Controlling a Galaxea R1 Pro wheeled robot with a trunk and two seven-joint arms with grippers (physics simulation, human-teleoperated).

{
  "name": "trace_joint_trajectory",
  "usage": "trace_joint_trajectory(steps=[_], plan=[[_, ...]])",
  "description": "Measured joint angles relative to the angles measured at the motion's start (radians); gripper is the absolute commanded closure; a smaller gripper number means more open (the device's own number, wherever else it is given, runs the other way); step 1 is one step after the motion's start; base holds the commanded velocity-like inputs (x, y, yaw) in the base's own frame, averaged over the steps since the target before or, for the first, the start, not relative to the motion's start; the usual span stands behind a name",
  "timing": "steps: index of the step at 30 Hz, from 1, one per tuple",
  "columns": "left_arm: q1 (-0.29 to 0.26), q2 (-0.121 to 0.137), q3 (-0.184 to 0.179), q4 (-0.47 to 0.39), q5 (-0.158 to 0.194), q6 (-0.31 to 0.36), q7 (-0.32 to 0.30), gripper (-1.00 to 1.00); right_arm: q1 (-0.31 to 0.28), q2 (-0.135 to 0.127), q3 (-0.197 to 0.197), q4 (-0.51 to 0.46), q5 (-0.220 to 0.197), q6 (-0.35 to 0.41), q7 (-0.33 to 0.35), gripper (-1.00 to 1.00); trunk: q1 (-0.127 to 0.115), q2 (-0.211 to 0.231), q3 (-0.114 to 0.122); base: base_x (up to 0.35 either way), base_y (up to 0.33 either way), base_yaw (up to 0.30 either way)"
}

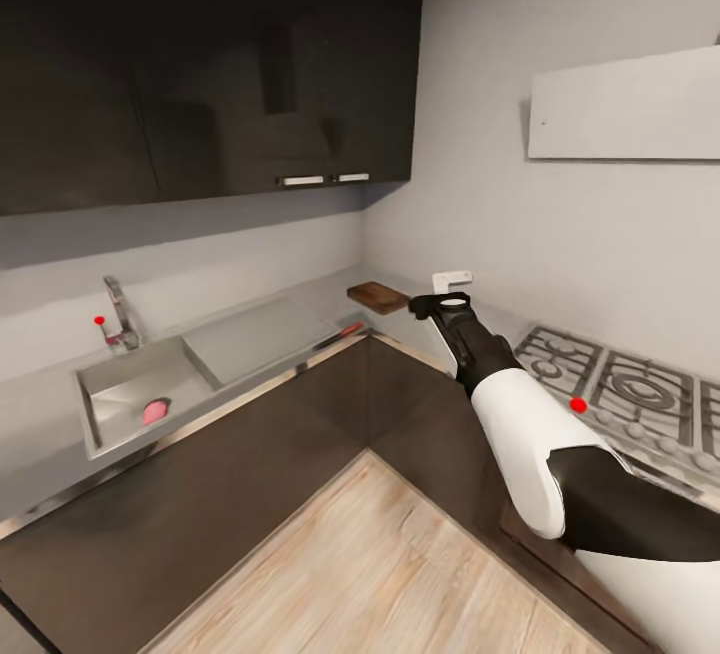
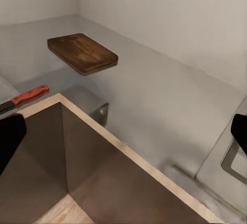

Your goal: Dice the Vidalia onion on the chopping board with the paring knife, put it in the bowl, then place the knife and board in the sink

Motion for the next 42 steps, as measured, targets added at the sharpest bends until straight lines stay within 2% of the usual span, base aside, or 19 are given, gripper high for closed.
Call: trace_joint_trajectory(steps=[15, 25, 29, 36, 42], plan=[[0.000, 0.000, 0.001, -0.002, 0.000, 0.000, 0.000, -1.00, 0.002, -0.004, 0.000, 0.000, 0.000, -0.001, 0.002, -1.00, 0.000, 0.000, 0.000, 0.268, -0.220, 0.009], [0.000, 0.000, 0.001, -0.001, 0.000, 0.000, 0.000, -1.00, 0.003, -0.006, 0.000, 0.000, 0.000, -0.002, 0.002, -1.00, 0.000, 0.000, 0.000, 0.266, -0.220, 0.180], [0.000, 0.000, 0.001, -0.001, 0.000, 0.000, 0.000, -1.00, 0.003, -0.024, 0.000, 0.000, 0.000, -0.002, 0.001, -1.00, 0.000, 0.000, 0.000, 0.266, -0.208, 0.054], [0.000, 0.000, 0.001, 0.000, 0.000, 0.000, 0.000, -1.00, 0.003, -0.035, 0.000, 0.000, 0.000, -0.002, 0.002, -1.00, 0.000, 0.000, 0.000, 0.266, -0.053, 0.004], [0.000, 0.000, 0.001, 0.000, 0.000, 0.000, 0.000, -1.00, 0.004, -0.035, 0.000, 0.001, 0.000, -0.003, 0.002, -1.00, 0.000, 0.000, 0.000, 0.266, 0.151, 0.000]])
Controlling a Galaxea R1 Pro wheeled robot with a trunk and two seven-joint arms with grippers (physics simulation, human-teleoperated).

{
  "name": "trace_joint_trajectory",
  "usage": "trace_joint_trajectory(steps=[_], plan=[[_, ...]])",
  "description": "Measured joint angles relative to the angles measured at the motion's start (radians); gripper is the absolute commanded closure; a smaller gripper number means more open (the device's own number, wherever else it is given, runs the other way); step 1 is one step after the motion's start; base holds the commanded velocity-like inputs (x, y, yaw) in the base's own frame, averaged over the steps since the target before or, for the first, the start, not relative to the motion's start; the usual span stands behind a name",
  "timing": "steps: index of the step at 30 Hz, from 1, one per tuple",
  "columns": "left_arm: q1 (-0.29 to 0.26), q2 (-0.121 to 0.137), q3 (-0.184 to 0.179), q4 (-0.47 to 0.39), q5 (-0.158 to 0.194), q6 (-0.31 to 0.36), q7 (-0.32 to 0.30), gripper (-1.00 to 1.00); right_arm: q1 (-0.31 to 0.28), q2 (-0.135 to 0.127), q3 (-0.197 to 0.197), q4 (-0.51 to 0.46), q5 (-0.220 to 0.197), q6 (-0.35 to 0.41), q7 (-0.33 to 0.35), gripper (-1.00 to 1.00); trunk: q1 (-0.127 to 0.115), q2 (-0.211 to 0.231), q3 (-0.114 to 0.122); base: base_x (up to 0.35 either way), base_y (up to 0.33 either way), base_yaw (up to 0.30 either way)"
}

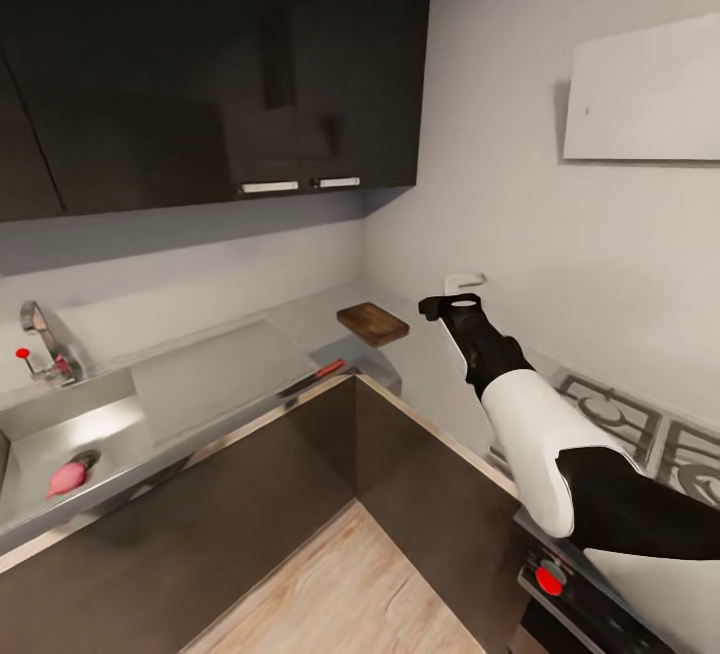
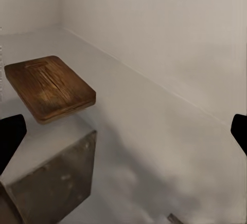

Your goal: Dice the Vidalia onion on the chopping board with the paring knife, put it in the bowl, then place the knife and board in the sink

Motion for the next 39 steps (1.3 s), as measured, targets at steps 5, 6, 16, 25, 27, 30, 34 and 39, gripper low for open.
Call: trace_joint_trajectory(steps=[5, 6, 16, 25, 27, 30, 34, 39], plan=[[0.000, 0.000, 0.000, 0.000, 0.000, 0.000, 0.000, -1.00, 0.000, 0.000, 0.001, 0.000, 0.000, 0.000, 0.000, -1.00, 0.000, 0.000, 0.000, 0.266, 0.211, 0.000], [0.000, 0.000, 0.000, 0.000, 0.000, 0.000, 0.000, -1.00, 0.000, 0.000, 0.001, 0.000, 0.000, 0.000, 0.000, -1.00, 0.000, 0.000, 0.000, 0.241, 0.125, 0.000], [0.000, 0.000, 0.000, 0.000, 0.000, 0.000, 0.000, -1.00, 0.001, 0.000, 0.000, 0.001, 0.000, 0.000, 0.000, -1.00, 0.000, 0.000, 0.000, 0.052, 0.021, 0.163], [0.000, 0.000, 0.000, 0.000, 0.000, 0.000, 0.000, -1.00, 0.002, 0.000, 0.000, 0.001, 0.000, 0.000, 0.000, -1.00, 0.000, 0.000, 0.000, 0.001, 0.000, 0.258], [0.000, 0.000, 0.000, 0.000, 0.000, 0.000, 0.000, -1.00, 0.002, 0.000, 0.000, 0.001, 0.000, 0.000, 0.000, -1.00, 0.000, 0.000, 0.000, 0.000, -0.009, 0.090], [0.000, 0.000, 0.000, 0.000, 0.000, 0.000, 0.000, -1.00, 0.002, -0.001, 0.000, 0.001, 0.000, 0.000, 0.000, -1.00, 0.000, 0.000, 0.000, 0.032, -0.074, 0.038], [0.000, 0.000, 0.000, 0.000, 0.000, 0.000, 0.000, -1.00, 0.002, -0.016, 0.001, 0.001, 0.000, 0.000, 0.000, -1.00, 0.000, 0.000, 0.000, 0.133, -0.170, 0.009], [0.000, 0.000, 0.000, 0.000, 0.000, 0.000, 0.000, -1.00, 0.003, -0.023, 0.000, 0.001, 0.000, 0.000, 0.001, -1.00, 0.000, 0.000, 0.000, 0.159, -0.133, 0.001]])
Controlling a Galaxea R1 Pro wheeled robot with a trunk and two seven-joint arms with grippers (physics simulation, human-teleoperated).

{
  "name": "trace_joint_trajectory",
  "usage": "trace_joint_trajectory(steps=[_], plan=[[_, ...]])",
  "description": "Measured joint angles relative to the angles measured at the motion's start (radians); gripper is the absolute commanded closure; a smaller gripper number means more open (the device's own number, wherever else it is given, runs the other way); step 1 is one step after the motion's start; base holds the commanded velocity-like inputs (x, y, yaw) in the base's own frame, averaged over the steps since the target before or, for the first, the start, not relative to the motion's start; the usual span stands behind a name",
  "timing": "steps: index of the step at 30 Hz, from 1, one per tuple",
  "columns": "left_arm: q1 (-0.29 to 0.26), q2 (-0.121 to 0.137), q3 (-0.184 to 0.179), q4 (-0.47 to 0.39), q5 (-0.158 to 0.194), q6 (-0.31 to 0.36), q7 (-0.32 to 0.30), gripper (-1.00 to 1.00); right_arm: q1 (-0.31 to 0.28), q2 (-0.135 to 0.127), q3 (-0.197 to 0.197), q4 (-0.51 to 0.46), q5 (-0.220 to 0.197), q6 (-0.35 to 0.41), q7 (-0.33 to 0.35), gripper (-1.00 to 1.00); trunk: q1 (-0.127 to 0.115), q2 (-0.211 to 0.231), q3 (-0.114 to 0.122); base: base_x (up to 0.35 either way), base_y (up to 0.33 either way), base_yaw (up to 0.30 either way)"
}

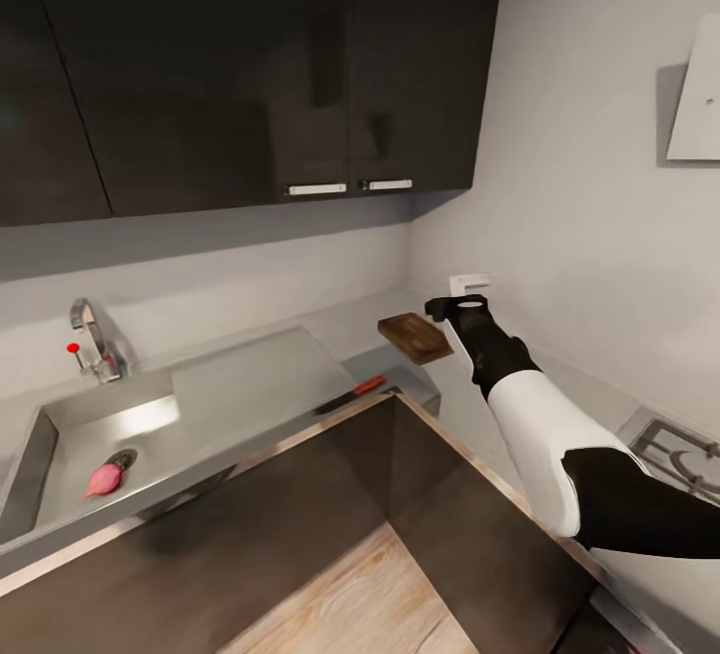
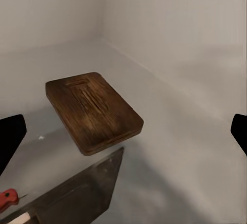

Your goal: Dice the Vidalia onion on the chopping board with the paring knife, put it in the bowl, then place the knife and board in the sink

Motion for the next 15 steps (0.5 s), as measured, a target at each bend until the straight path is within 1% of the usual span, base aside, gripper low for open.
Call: trace_joint_trajectory(steps=[5, 7, 8, 9, 10, 12, 15], plan=[[0.000, 0.000, 0.000, 0.000, 0.000, 0.000, 0.000, -1.00, 0.004, -0.002, 0.001, 0.001, 0.000, -0.001, 0.001, -1.00, 0.000, 0.000, 0.000, 0.151, -0.106, 0.000], [0.000, 0.000, 0.000, 0.000, 0.000, 0.000, 0.000, -1.00, 0.014, -0.002, 0.001, 0.001, 0.000, -0.007, 0.002, -1.00, 0.000, 0.000, 0.000, 0.146, -0.100, 0.000], [0.000, 0.000, 0.000, 0.000, 0.000, 0.000, 0.000, -1.00, 0.026, -0.002, 0.001, 0.001, 0.000, -0.022, 0.003, -1.00, 0.000, 0.000, 0.000, 0.142, -0.097, 0.000], [0.000, 0.000, 0.000, 0.000, 0.000, 0.000, 0.000, -1.00, 0.039, -0.002, 0.001, 0.001, 0.000, -0.048, 0.004, -1.00, 0.000, 0.000, 0.000, 0.137, -0.095, 0.000], [0.000, 0.000, 0.000, 0.000, 0.000, 0.000, 0.000, -1.00, 0.061, -0.002, 0.000, 0.001, 0.000, -0.104, 0.005, -1.00, 0.000, 0.000, 0.000, 0.135, -0.093, 0.000], [0.000, 0.000, -0.001, 0.000, 0.000, 0.000, 0.000, -1.00, 0.087, -0.002, 0.000, 0.000, 0.000, -0.178, 0.006, -1.00, 0.000, 0.000, 0.000, 0.128, -0.081, 0.000], [0.000, 0.000, -0.001, 0.001, 0.000, 0.000, 0.000, -1.00, 0.122, -0.013, 0.000, 0.000, -0.001, -0.234, 0.007, -1.00, 0.000, 0.000, 0.000, 0.081, -0.030, 0.000]])
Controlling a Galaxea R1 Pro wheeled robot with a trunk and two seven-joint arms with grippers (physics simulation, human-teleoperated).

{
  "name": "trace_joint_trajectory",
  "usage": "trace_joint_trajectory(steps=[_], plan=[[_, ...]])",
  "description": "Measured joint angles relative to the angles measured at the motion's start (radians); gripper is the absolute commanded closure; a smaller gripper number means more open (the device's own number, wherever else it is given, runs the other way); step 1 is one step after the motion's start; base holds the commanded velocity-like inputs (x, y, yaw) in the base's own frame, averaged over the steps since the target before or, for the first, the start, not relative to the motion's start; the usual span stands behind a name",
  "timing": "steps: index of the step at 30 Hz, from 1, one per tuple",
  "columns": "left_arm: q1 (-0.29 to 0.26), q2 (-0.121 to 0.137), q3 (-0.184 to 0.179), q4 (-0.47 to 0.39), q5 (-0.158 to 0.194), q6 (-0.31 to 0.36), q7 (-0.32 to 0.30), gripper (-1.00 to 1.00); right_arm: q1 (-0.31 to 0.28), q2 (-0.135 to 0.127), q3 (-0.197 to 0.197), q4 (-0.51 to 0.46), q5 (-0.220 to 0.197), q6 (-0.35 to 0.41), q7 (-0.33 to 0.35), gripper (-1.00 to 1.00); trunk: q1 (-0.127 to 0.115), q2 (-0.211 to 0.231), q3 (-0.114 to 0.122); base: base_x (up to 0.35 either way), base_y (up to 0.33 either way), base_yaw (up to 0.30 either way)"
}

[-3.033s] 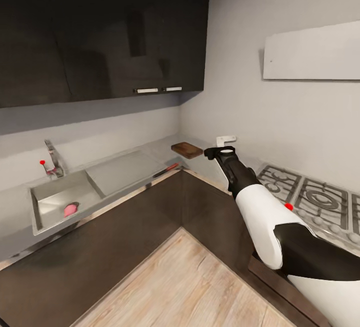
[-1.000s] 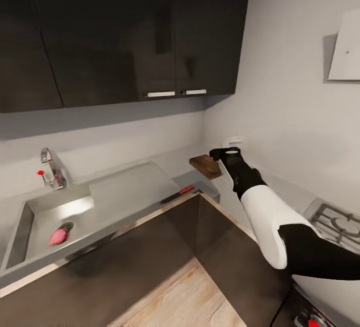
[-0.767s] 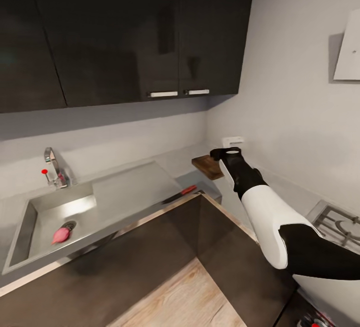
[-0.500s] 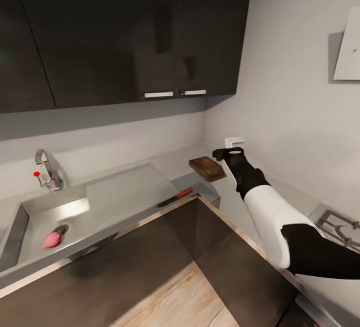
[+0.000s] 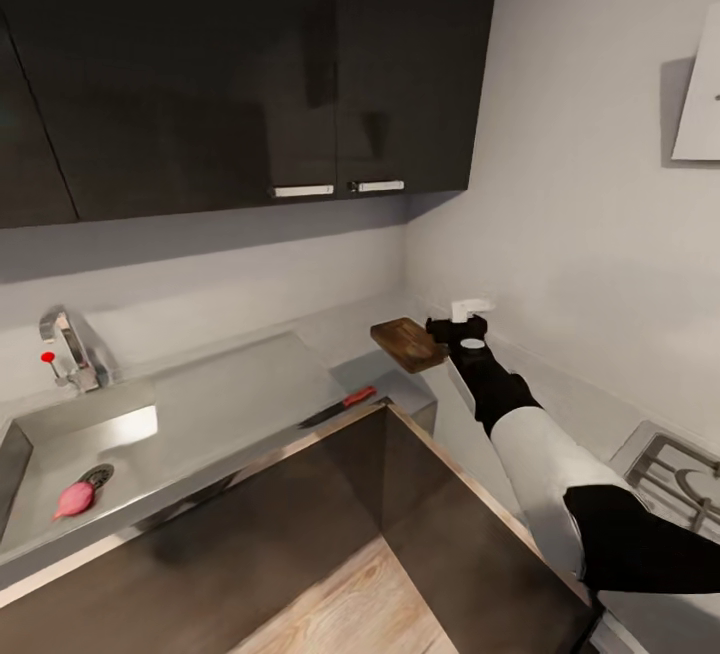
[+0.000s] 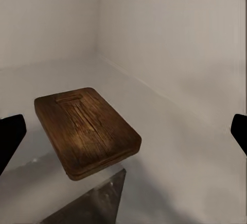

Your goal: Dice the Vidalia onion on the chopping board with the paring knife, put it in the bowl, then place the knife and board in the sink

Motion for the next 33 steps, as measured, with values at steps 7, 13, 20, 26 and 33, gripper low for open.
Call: trace_joint_trajectory(steps=[7, 13, 20, 26, 33], plan=[[0.000, 0.000, -0.001, 0.000, 0.000, 0.000, 0.000, -1.00, 0.053, -0.046, 0.000, -0.002, -0.007, -0.115, 0.023, -1.00, 0.000, 0.000, 0.000, 0.012, -0.004, 0.000], [0.000, 0.000, -0.001, 0.000, 0.000, 0.000, 0.000, -1.00, 0.071, -0.056, -0.001, -0.010, -0.015, -0.149, 0.034, -1.00, 0.000, 0.000, 0.000, 0.001, 0.000, 0.000], [0.000, 0.000, -0.001, -0.001, 0.000, 0.000, 0.000, -1.00, 0.072, -0.058, -0.001, -0.015, -0.019, -0.083, 0.034, -1.00, 0.000, 0.000, 0.000, 0.000, 0.000, 0.000], [0.000, 0.000, -0.001, -0.001, 0.000, 0.000, 0.000, -1.00, 0.072, -0.059, -0.018, -0.021, -0.020, -0.043, 0.032, -1.00, 0.000, 0.000, 0.000, 0.000, 0.000, 0.000], [0.000, 0.000, -0.001, -0.001, 0.000, 0.000, 0.000, -1.00, 0.072, -0.059, -0.074, -0.021, -0.020, -0.012, 0.029, -1.00, 0.000, 0.000, 0.000, 0.006, 0.000, 0.000]])
